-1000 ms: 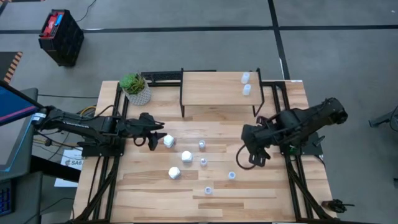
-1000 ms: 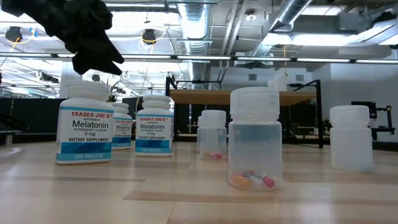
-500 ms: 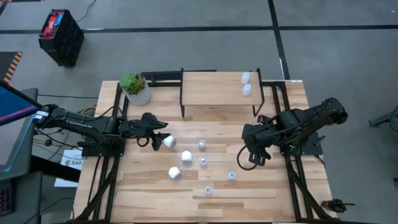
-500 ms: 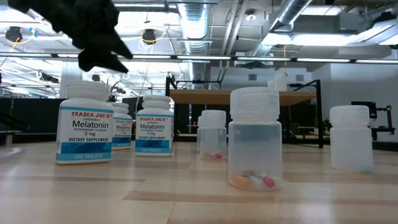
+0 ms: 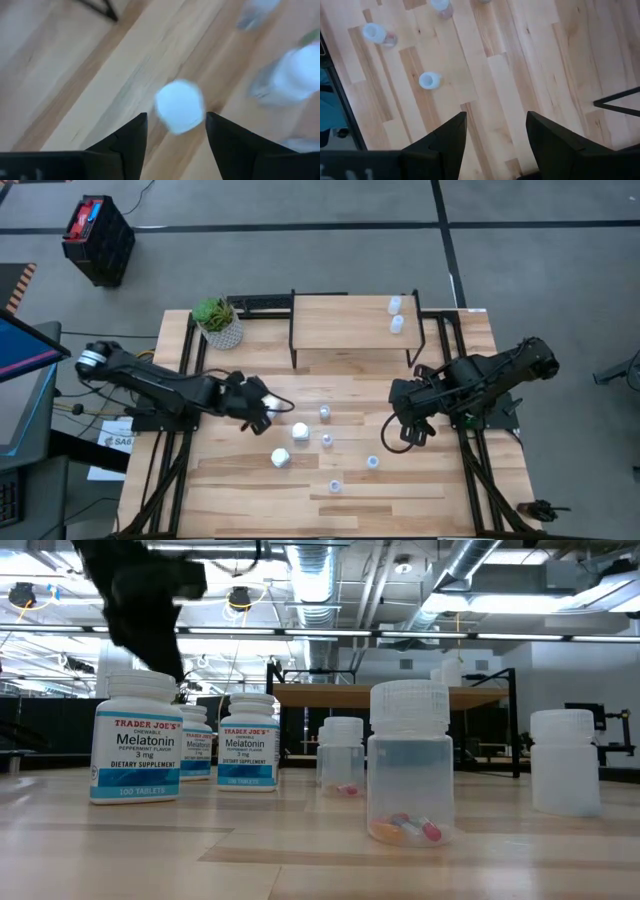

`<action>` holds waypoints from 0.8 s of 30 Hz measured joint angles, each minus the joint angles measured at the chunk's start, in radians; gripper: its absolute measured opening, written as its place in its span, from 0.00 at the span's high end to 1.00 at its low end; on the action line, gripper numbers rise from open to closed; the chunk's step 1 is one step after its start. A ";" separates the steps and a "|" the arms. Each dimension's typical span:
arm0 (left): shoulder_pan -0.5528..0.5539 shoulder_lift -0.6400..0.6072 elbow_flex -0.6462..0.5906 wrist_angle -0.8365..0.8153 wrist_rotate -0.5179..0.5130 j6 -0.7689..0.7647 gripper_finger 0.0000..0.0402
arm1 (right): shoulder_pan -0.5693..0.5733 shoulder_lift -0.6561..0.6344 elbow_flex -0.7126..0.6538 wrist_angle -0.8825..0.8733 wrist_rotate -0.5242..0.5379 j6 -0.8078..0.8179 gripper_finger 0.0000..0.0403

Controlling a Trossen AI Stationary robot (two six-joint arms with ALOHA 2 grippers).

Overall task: Pick and place medicine bottles onto shelf by color
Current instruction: Put the top left big white pill bottle on the shelf

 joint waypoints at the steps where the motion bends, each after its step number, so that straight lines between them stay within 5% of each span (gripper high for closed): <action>1: 0.004 0.019 0.000 -0.010 0.001 0.002 0.52 | 0.000 0.000 0.000 0.000 0.000 0.000 0.44; 7: 0.025 0.062 0.001 -0.013 0.072 0.036 0.43 | 0.002 0.000 0.000 0.000 0.000 0.000 0.44; 24: 0.028 0.060 -0.033 0.108 0.053 -0.081 0.25 | 0.002 0.000 0.000 0.003 0.000 -0.003 0.44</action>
